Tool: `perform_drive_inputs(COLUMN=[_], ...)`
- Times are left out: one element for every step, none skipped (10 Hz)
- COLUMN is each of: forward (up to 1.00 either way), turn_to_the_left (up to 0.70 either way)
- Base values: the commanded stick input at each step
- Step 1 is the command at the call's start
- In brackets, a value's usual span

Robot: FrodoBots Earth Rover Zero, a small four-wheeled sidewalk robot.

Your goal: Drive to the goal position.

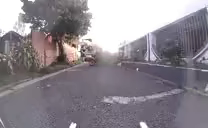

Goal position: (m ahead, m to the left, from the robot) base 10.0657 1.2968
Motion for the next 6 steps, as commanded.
perform_drive_inputs(forward=[0.70,0.70,0.70,0.70,0.70,0.70], turn_to_the_left=[0.00,0.00,0.00,0.00,0.00,0.00])
